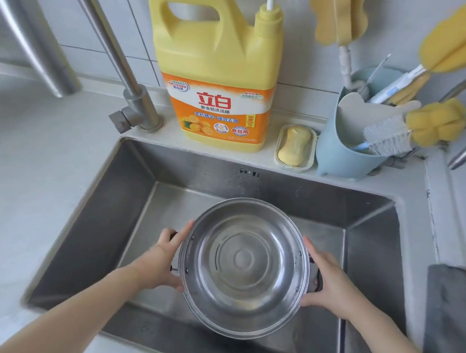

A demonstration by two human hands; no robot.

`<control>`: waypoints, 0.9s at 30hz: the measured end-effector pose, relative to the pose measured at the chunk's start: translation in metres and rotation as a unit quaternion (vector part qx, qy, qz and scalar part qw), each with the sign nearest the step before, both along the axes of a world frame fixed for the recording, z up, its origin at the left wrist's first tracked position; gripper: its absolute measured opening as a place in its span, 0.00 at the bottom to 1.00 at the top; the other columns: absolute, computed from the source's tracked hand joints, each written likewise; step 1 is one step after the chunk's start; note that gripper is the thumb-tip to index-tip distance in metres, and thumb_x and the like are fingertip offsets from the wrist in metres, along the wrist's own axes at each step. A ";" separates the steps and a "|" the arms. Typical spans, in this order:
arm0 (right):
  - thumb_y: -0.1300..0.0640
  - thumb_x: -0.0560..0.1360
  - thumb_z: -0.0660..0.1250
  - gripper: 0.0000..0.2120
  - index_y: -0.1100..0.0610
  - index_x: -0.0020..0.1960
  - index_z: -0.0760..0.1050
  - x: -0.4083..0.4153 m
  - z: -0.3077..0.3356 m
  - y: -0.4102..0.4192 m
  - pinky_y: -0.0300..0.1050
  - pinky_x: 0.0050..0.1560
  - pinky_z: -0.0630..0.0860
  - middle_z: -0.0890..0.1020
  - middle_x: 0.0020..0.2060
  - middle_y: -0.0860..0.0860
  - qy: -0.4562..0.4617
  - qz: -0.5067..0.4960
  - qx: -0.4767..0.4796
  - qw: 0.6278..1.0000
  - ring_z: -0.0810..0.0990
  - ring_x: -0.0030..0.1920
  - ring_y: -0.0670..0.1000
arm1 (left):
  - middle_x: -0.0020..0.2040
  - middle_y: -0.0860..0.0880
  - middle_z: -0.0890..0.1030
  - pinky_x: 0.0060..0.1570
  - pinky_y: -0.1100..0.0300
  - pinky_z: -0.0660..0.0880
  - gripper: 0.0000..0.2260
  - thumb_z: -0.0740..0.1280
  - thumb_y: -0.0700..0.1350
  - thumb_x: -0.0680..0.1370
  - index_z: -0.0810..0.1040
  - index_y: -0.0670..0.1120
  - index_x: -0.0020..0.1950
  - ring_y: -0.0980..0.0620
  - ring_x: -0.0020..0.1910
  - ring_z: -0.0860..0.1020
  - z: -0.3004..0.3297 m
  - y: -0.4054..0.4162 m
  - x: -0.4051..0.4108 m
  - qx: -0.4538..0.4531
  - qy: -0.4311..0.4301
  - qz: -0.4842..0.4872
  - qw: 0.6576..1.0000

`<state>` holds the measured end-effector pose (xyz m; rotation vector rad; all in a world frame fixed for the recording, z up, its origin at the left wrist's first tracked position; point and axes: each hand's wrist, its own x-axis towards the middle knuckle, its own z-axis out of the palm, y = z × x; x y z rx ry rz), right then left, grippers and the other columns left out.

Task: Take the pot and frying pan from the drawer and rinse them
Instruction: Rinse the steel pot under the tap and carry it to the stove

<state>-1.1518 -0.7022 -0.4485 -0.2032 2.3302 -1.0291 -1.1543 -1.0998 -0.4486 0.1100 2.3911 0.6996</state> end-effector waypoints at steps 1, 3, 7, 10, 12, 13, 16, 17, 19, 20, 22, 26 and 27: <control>0.52 0.60 0.82 0.61 0.22 0.70 0.40 0.002 0.009 -0.003 0.31 0.49 0.73 0.65 0.57 0.40 0.019 -0.004 -0.007 1.000 0.76 0.41 0.46 | 0.62 0.56 0.57 0.53 0.57 0.77 0.63 0.82 0.47 0.62 0.31 0.75 0.68 0.50 0.41 0.77 0.010 -0.005 0.000 0.003 0.023 0.003 1.000; 0.52 0.61 0.82 0.60 0.24 0.72 0.42 0.008 0.029 -0.009 0.35 0.51 0.75 0.66 0.55 0.40 0.060 -0.014 -0.013 0.998 0.75 0.42 0.48 | 0.63 0.57 0.57 0.52 0.58 0.77 0.62 0.82 0.47 0.64 0.32 0.75 0.69 0.50 0.42 0.78 0.030 -0.014 0.004 0.001 0.079 0.007 0.997; 0.56 0.62 0.82 0.60 0.27 0.74 0.44 0.024 0.077 -0.016 0.40 0.53 0.75 0.65 0.56 0.38 0.197 -0.032 0.000 0.980 0.75 0.44 0.49 | 0.62 0.55 0.58 0.48 0.58 0.78 0.61 0.83 0.50 0.62 0.37 0.70 0.74 0.51 0.41 0.75 0.074 -0.025 0.023 0.006 0.254 0.015 0.967; 0.62 0.60 0.83 0.64 0.32 0.76 0.43 0.034 0.126 -0.018 0.34 0.49 0.74 0.65 0.55 0.43 0.336 -0.044 0.048 0.940 0.74 0.46 0.44 | 0.61 0.49 0.63 0.40 0.57 0.80 0.61 0.84 0.49 0.59 0.45 0.63 0.78 0.50 0.39 0.77 0.115 -0.024 0.038 -0.012 0.413 0.041 0.910; 0.60 0.60 0.83 0.63 0.37 0.78 0.44 0.041 0.162 -0.018 0.38 0.46 0.76 0.66 0.56 0.47 0.448 -0.056 0.083 0.888 0.73 0.45 0.44 | 0.60 0.42 0.66 0.38 0.57 0.80 0.56 0.84 0.47 0.58 0.54 0.56 0.78 0.45 0.42 0.79 0.148 -0.021 0.045 -0.004 0.512 0.047 0.858; 0.57 0.63 0.82 0.58 0.40 0.79 0.46 0.045 0.182 -0.018 0.40 0.46 0.76 0.67 0.57 0.51 0.504 -0.060 0.086 0.857 0.73 0.45 0.45 | 0.60 0.40 0.67 0.38 0.54 0.81 0.53 0.84 0.46 0.59 0.57 0.53 0.76 0.42 0.44 0.79 0.167 -0.019 0.047 0.010 0.556 0.048 0.830; 0.44 0.78 0.64 0.30 0.49 0.74 0.55 0.053 0.244 -0.018 0.35 0.56 0.71 0.67 0.56 0.58 0.625 -0.062 0.054 0.776 0.73 0.46 0.51 | 0.59 0.39 0.66 0.43 0.51 0.81 0.47 0.83 0.44 0.61 0.59 0.49 0.72 0.39 0.49 0.77 0.226 -0.017 0.045 0.030 0.663 0.031 0.748; 0.42 0.79 0.60 0.27 0.53 0.72 0.57 0.052 0.265 -0.019 0.32 0.59 0.68 0.67 0.56 0.59 0.645 -0.065 0.051 0.760 0.73 0.46 0.52 | 0.59 0.39 0.66 0.44 0.50 0.81 0.46 0.82 0.43 0.61 0.59 0.49 0.71 0.39 0.48 0.77 0.246 -0.017 0.044 0.033 0.684 0.026 0.728; 0.42 0.80 0.57 0.25 0.60 0.68 0.61 0.051 0.304 -0.020 0.30 0.64 0.63 0.67 0.55 0.61 0.690 -0.069 0.066 0.718 0.72 0.48 0.56 | 0.59 0.40 0.65 0.46 0.49 0.81 0.43 0.82 0.43 0.63 0.59 0.48 0.70 0.41 0.47 0.76 0.287 -0.016 0.042 0.033 0.720 0.025 0.692; 0.43 0.81 0.57 0.25 0.62 0.66 0.62 0.051 0.322 -0.022 0.28 0.66 0.60 0.67 0.54 0.61 0.712 -0.073 0.076 0.694 0.70 0.49 0.57 | 0.59 0.40 0.65 0.48 0.51 0.80 0.41 0.81 0.43 0.65 0.59 0.48 0.69 0.41 0.46 0.76 0.305 -0.017 0.042 0.030 0.736 0.027 0.676; 0.44 0.81 0.57 0.24 0.62 0.65 0.62 0.049 0.352 -0.023 0.26 0.69 0.57 0.67 0.54 0.62 0.746 -0.076 0.079 0.657 0.69 0.50 0.58 | 0.58 0.41 0.65 0.49 0.55 0.78 0.38 0.79 0.45 0.66 0.59 0.48 0.68 0.40 0.43 0.78 0.339 -0.017 0.041 0.027 0.763 0.027 0.645; 0.46 0.81 0.59 0.24 0.54 0.72 0.55 0.044 0.391 -0.022 0.32 0.65 0.63 0.67 0.54 0.63 0.803 -0.062 0.059 0.590 0.70 0.50 0.60 | 0.57 0.40 0.65 0.52 0.55 0.74 0.38 0.78 0.44 0.65 0.59 0.46 0.67 0.44 0.49 0.72 0.388 -0.018 0.041 0.002 0.818 0.018 0.576; 0.47 0.81 0.59 0.26 0.51 0.75 0.53 0.043 0.399 -0.022 0.35 0.62 0.66 0.67 0.53 0.63 0.815 -0.055 0.056 0.574 0.70 0.49 0.60 | 0.57 0.40 0.65 0.50 0.55 0.75 0.38 0.78 0.44 0.65 0.58 0.46 0.67 0.45 0.49 0.71 0.397 -0.017 0.042 -0.004 0.825 0.022 0.565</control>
